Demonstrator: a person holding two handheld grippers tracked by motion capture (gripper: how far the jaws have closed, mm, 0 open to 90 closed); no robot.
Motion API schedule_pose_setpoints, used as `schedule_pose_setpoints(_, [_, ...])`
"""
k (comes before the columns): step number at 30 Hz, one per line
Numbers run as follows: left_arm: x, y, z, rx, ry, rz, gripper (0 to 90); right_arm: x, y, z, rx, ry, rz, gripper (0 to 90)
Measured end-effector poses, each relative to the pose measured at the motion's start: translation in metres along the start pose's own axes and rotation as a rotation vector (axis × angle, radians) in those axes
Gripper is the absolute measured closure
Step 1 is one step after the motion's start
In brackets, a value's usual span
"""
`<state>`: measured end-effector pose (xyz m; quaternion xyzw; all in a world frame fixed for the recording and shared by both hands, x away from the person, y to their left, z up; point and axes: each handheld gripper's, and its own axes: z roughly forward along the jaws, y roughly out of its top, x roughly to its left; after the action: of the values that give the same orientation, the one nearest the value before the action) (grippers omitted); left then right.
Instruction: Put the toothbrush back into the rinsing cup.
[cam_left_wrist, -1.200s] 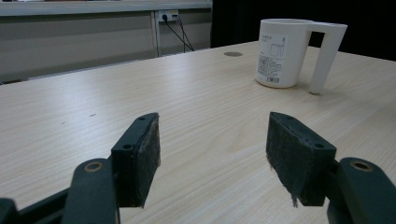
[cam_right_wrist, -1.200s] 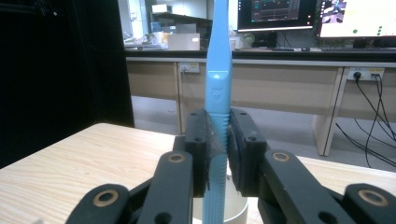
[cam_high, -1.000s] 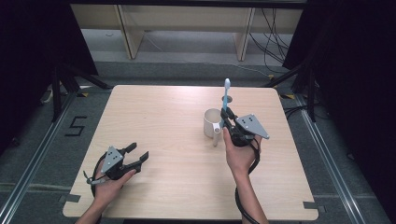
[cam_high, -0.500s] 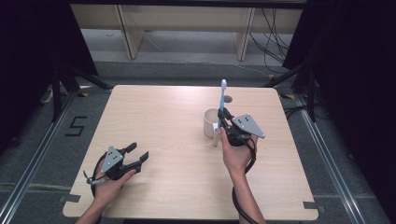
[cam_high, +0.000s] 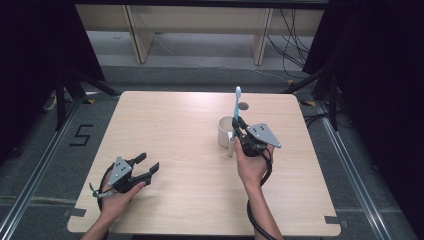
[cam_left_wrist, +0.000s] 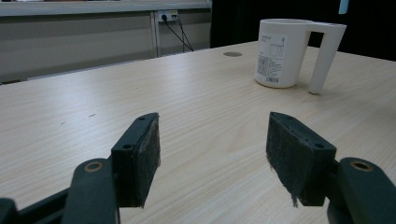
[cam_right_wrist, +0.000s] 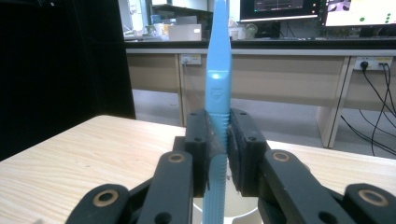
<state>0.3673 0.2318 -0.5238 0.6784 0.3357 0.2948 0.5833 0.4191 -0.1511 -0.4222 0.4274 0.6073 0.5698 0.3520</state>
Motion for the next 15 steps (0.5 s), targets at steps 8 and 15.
schedule_pose_setpoints(8, [0.0003,0.0000,0.0000,0.001,0.000,0.000,34.9,0.0010,-0.0038,0.0026,0.008,-0.002,-0.003,79.3])
schedule_pose_setpoints(15, [0.0000,-0.0002,0.0005,-0.004,0.006,-0.004,34.9,0.0019,-0.0078,0.0051,0.010,-0.005,-0.006,79.3])
